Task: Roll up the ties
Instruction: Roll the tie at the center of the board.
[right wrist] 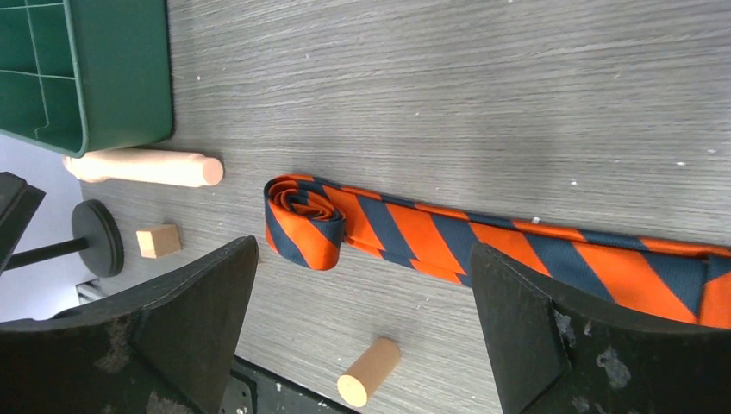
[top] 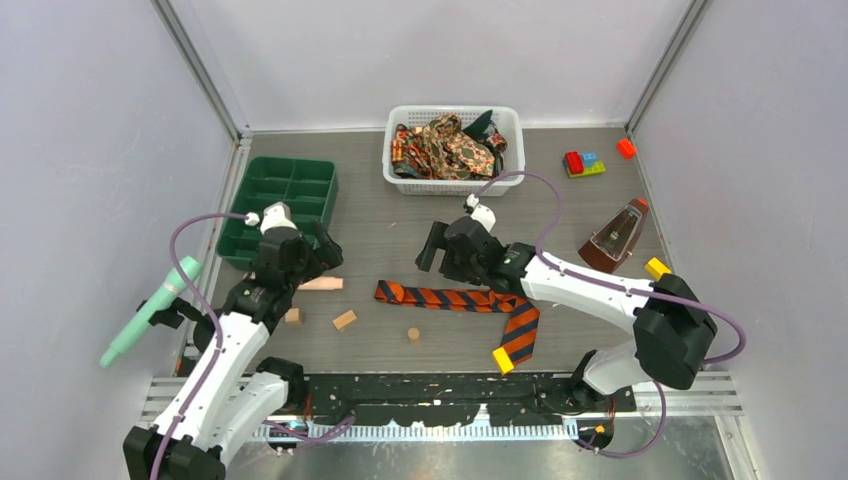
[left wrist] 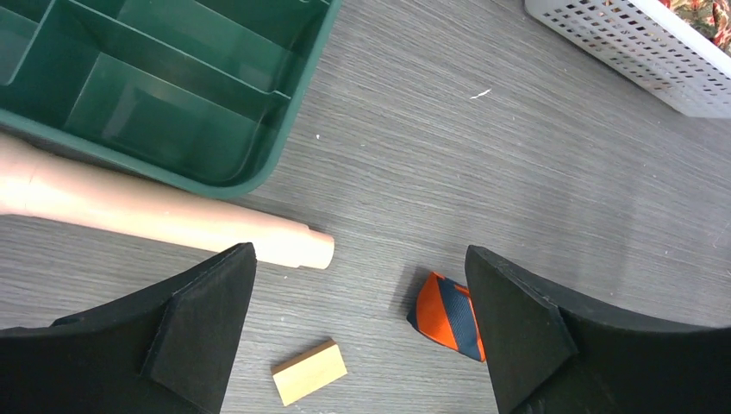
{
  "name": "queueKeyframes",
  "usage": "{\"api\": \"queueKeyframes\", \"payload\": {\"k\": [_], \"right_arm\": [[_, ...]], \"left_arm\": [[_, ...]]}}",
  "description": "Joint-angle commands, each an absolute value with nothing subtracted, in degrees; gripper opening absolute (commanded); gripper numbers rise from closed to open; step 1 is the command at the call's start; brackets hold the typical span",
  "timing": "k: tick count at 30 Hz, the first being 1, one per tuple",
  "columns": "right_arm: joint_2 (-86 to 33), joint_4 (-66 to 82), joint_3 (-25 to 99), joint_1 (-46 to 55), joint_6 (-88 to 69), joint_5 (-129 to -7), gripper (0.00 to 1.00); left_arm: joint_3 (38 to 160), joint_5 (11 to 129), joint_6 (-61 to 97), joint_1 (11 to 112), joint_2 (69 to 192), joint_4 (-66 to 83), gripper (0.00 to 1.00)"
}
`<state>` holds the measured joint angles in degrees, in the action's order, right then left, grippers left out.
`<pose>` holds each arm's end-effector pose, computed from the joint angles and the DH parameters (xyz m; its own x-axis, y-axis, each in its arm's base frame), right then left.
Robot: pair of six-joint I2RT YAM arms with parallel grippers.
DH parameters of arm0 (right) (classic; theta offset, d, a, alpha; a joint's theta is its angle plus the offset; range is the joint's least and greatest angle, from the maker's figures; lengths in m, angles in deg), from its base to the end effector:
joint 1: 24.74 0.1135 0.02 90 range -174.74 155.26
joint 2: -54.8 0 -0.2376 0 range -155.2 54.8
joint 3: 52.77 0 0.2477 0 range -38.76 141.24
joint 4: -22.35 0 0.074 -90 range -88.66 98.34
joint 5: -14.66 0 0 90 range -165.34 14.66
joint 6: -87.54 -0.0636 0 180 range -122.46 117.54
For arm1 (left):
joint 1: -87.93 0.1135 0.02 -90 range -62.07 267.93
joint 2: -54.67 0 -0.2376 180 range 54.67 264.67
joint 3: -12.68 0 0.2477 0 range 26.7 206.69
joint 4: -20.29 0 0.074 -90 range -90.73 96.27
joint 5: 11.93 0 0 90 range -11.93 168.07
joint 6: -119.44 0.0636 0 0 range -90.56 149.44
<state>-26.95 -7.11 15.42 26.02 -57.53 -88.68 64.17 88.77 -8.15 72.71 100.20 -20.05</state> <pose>0.2176 0.2432 0.1979 -0.7775 0.3092 -0.5477 -0.0166 0.8604 0.5093 0.2082 -0.0444 0.2317 -0.4989 -0.4854 -0.7179 -0.2451 0.8736 -0.4204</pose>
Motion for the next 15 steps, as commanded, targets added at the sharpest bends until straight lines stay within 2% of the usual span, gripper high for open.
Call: {"api": "queueKeyframes", "payload": {"k": [1,5,7,11,15], "right_arm": [[-27.96,-3.00,15.35,26.24,-61.58,-85.16,0.99],[-30.08,0.46,15.17,27.94,-64.90,-83.23,0.93],[-31.39,1.52,15.53,29.27,-66.55,-82.51,0.88],[-33.47,4.12,15.03,31.28,-70.57,-82.06,0.72],[-36.61,6.98,14.77,31.97,-72.68,-80.02,0.57]], "left_arm": [[64.63,90.23,-8.74,73.07,99.88,-17.66,0.94],[66.60,84.14,-8.62,73.07,105.04,-19.04,0.93],[65.65,79.96,-8.62,73.08,107.21,-16.14,0.89],[62.52,71.30,-10.27,72.72,110.36,-10.36,0.76],[60.36,70.89,-10.88,72.04,110.95,-9.28,0.71]]}}
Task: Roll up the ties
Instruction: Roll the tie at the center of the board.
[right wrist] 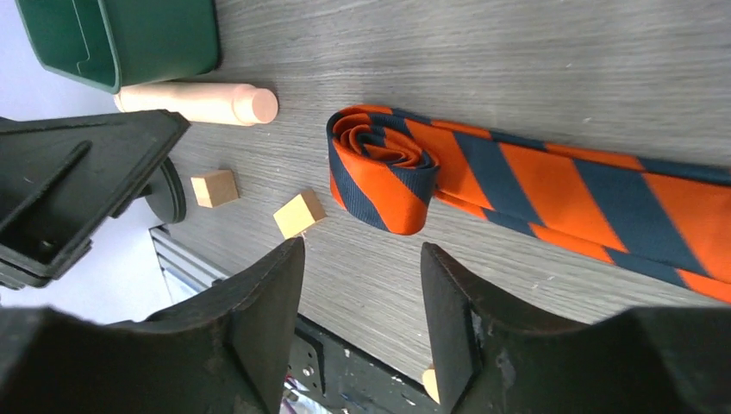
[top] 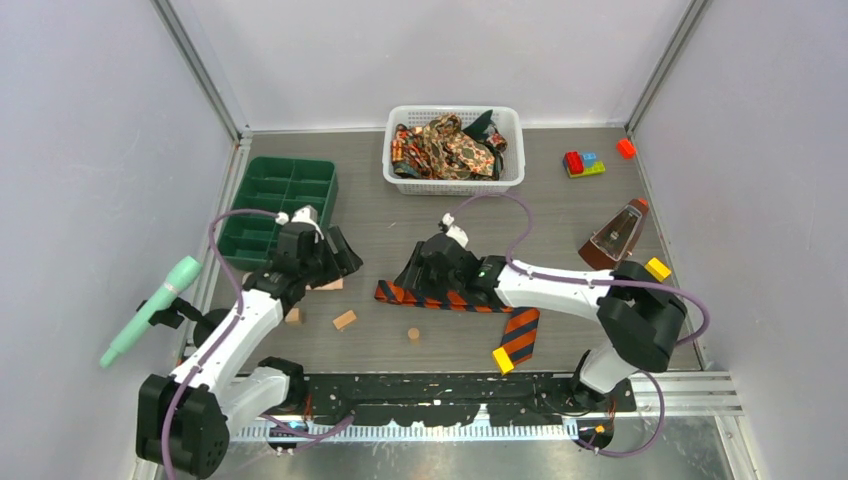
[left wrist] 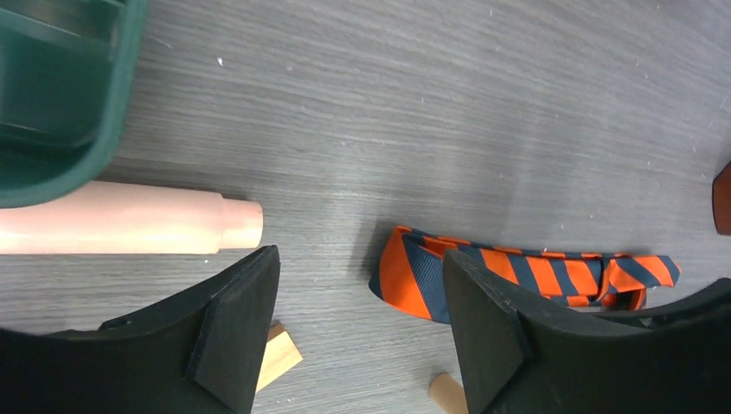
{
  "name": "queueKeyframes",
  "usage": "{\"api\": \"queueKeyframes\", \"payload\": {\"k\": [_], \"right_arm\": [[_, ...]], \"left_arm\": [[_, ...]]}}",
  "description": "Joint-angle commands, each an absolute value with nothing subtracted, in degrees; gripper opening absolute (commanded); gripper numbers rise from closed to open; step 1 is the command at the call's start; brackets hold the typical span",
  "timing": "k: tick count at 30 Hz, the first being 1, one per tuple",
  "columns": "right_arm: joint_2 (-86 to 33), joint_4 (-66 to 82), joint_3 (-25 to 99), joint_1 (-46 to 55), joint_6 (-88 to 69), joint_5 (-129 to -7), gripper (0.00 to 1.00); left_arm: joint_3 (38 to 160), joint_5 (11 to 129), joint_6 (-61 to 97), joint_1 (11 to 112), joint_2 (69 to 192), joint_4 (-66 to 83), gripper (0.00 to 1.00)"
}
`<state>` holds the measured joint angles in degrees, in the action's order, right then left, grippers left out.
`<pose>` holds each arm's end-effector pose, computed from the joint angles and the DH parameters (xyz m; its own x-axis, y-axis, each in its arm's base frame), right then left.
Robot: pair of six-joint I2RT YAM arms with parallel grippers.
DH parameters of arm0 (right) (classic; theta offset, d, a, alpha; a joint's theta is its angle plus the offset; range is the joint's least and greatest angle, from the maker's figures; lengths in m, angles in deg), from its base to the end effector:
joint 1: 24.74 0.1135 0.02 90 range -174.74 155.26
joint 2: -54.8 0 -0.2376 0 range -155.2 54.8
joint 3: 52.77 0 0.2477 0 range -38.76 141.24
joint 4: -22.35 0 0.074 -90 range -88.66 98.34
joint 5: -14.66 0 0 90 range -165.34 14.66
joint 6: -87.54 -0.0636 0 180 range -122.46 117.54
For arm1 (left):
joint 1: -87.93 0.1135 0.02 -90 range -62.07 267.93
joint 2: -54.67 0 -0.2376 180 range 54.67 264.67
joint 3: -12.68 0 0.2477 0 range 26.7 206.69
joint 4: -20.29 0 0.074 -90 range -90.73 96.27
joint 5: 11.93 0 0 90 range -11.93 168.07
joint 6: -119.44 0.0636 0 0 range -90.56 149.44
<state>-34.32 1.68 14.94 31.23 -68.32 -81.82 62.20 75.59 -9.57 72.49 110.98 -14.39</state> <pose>0.2011 0.2850 0.1687 -0.8620 0.3436 -0.3726 0.0247 0.7626 0.6464 0.2279 -0.0658 0.1908 -0.6831 -0.4637 -0.5642 -0.1708 0.8526 -0.4939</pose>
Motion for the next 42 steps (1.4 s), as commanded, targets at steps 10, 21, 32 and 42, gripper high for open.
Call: {"api": "queueKeyframes", "payload": {"k": [10,21,32,42], "right_arm": [[-42.03,6.62,16.67,32.03,-73.62,-79.78,0.39],[-44.32,3.85,17.22,31.87,-74.26,-82.83,0.28],[-44.79,-0.49,18.52,31.36,-72.81,-85.54,0.25],[-46.01,-2.03,18.87,30.94,-72.71,-85.52,0.25]], "left_arm": [[57.37,67.73,-10.20,71.15,112.90,-7.07,0.62],[55.66,64.06,-9.15,70.54,115.60,-3.97,0.59],[54.85,59.52,-7.65,67.20,117.69,0.79,0.65],[54.30,57.99,-6.09,65.07,119.18,1.26,0.70]]}}
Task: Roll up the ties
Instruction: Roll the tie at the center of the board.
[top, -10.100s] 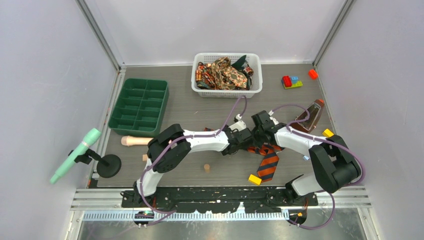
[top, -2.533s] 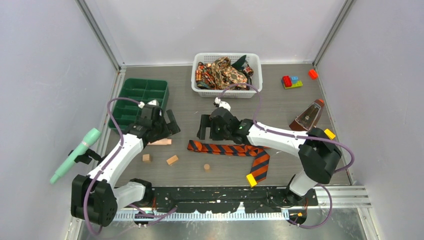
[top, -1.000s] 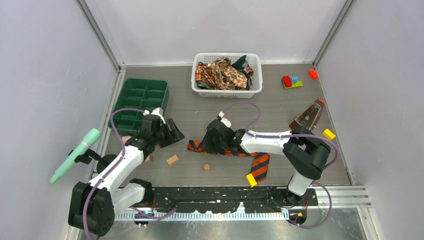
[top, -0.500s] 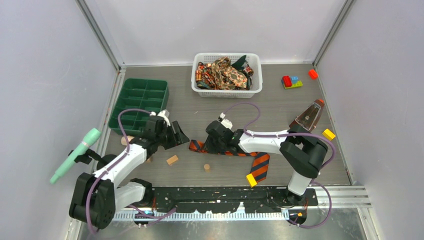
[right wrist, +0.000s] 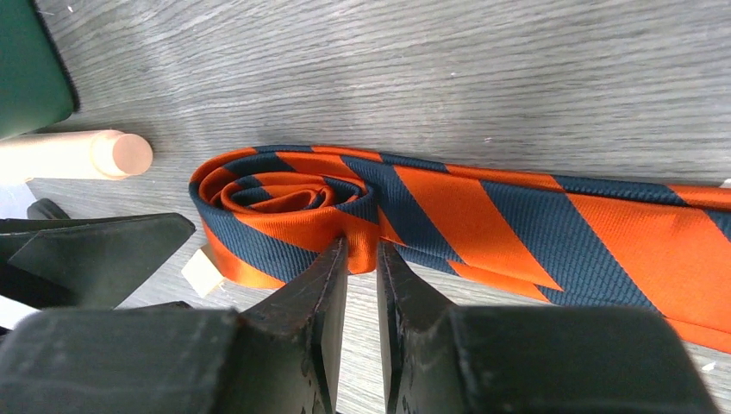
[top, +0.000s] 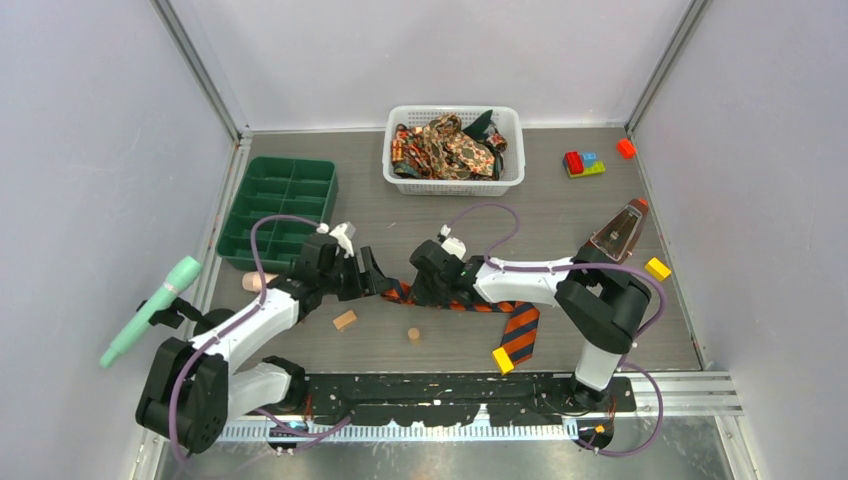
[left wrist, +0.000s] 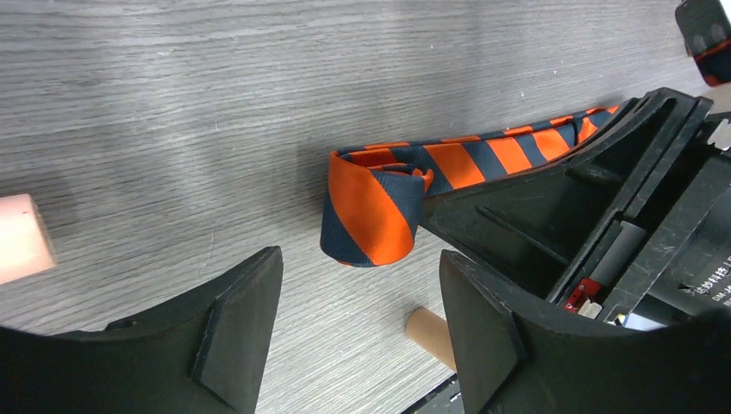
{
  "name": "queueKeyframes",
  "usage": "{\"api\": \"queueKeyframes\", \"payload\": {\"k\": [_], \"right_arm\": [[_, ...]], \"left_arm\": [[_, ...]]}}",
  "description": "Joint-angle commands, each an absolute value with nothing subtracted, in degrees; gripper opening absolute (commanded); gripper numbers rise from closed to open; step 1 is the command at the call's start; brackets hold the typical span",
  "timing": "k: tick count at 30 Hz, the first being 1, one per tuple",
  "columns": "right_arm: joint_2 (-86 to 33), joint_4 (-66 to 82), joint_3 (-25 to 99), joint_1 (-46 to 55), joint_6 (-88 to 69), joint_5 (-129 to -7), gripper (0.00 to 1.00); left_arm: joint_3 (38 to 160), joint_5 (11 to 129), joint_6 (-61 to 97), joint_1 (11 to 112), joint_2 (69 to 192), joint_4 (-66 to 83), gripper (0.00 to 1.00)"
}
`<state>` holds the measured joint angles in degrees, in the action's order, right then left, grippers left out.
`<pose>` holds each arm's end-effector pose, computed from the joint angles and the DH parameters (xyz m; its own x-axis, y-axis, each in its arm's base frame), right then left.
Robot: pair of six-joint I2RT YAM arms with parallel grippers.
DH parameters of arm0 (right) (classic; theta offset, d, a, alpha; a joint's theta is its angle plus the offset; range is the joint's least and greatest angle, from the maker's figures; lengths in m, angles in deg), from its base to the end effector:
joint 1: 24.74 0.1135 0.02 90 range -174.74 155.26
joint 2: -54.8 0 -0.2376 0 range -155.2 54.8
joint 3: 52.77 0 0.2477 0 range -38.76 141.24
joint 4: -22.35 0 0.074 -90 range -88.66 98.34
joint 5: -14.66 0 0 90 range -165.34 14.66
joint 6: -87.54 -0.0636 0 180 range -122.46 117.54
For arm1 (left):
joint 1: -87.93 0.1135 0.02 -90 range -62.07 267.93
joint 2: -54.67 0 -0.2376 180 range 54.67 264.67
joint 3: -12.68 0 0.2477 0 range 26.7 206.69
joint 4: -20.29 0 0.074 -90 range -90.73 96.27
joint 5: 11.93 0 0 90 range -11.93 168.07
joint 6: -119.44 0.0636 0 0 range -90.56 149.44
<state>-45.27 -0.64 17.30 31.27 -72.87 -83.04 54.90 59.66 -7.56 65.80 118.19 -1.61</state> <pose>0.2075 0.2925 0.1142 -0.8813 0.3630 -0.3026 0.1602 0.8319 0.5312 0.2173 -0.1101 0.1442 -0.8499 -0.2708 -0.4521 0.0742 0.7879 -0.6114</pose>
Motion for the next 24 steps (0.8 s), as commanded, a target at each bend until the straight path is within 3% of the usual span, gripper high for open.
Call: {"api": "queueKeyframes", "payload": {"k": [1,15,24], "right_arm": [[-46.07,-2.08,18.78,30.92,-72.80,-85.44,0.25],[-45.93,-1.07,17.63,30.36,-73.12,-84.51,0.25],[-46.02,-0.54,17.23,30.19,-73.08,-83.89,0.25]], "left_arm": [[54.25,58.03,-6.08,65.00,119.65,1.31,0.70],[55.51,58.29,-6.96,62.50,127.05,7.11,0.71],[54.82,56.46,-6.62,61.56,130.63,11.32,0.62]]}}
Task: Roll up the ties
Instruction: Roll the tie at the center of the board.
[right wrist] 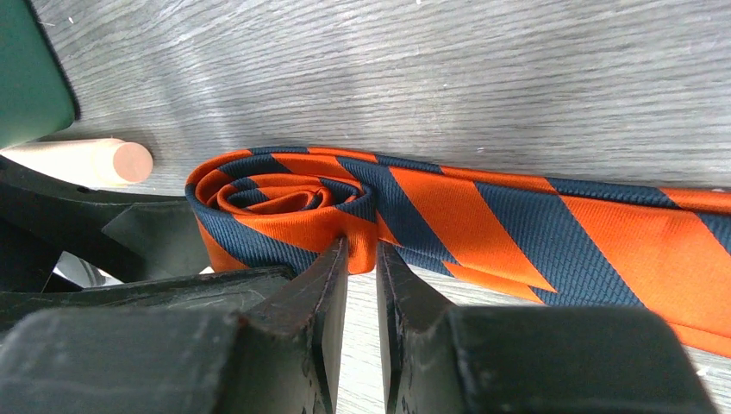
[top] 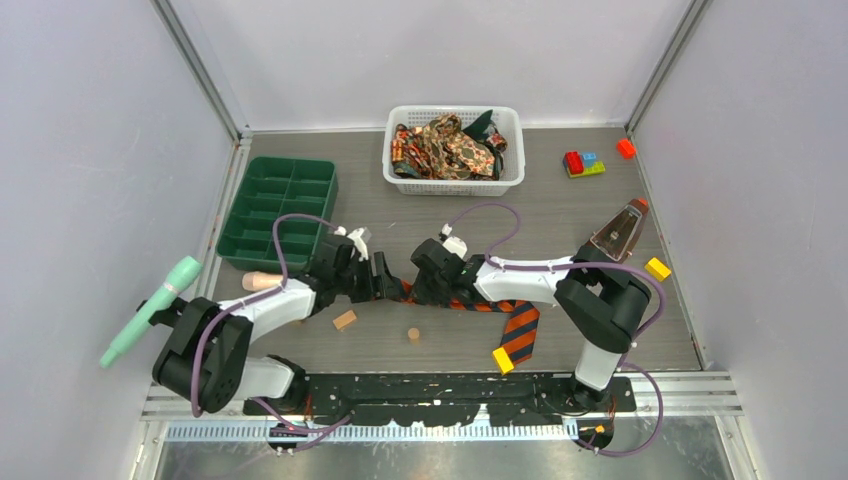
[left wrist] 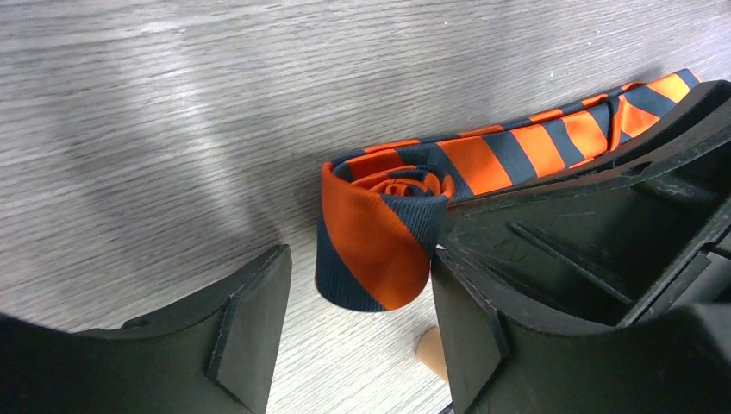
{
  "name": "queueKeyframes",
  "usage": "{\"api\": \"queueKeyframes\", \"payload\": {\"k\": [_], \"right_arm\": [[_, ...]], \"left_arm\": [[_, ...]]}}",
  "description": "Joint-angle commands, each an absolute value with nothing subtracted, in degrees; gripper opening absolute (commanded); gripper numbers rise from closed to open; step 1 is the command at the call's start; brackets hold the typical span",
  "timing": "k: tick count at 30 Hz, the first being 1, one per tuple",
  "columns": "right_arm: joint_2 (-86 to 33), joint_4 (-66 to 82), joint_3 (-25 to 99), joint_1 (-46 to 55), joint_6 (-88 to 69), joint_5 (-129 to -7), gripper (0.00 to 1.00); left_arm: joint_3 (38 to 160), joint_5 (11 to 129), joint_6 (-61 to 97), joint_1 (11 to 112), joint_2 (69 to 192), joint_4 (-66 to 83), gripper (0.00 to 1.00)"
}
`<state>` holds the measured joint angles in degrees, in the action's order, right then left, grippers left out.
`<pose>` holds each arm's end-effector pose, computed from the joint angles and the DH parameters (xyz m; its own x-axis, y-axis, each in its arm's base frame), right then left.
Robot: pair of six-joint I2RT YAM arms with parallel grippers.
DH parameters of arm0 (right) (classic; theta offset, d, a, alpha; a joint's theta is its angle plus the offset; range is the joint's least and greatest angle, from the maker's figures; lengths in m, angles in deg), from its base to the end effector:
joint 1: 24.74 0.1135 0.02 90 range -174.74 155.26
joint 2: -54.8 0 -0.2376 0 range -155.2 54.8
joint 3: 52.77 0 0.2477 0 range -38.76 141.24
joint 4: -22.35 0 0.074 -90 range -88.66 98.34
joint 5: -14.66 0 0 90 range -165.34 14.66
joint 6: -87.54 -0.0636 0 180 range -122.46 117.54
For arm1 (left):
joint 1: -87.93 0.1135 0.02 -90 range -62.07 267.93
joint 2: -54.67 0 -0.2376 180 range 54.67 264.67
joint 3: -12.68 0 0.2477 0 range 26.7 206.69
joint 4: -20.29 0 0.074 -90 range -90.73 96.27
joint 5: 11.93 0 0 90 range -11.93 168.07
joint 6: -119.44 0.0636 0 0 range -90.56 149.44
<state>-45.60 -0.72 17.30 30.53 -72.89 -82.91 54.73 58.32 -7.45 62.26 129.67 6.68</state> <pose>0.2111 0.2898 0.1121 -0.8787 0.3719 -0.2994 0.1731 0.8325 0.5264 0.2236 -0.1313 0.1111 -0.8939 -0.1972 -0.4026 0.1007 0.7868 -0.6090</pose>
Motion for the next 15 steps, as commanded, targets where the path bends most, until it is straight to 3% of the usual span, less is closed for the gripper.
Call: {"api": "queueKeyframes", "payload": {"k": [1,10,15], "right_arm": [[-46.10,-0.48,17.23,30.19,-73.06,-83.88,0.24],[-46.64,-0.01,17.32,30.10,-72.86,-82.82,0.24],[-46.86,-0.01,17.36,30.10,-72.78,-82.36,0.24]], "left_arm": [[54.90,56.57,-6.54,61.41,130.78,11.44,0.62],[56.48,59.08,-4.93,61.30,131.99,10.77,0.61],[56.80,59.37,-5.01,61.30,133.47,11.81,0.52]]}}
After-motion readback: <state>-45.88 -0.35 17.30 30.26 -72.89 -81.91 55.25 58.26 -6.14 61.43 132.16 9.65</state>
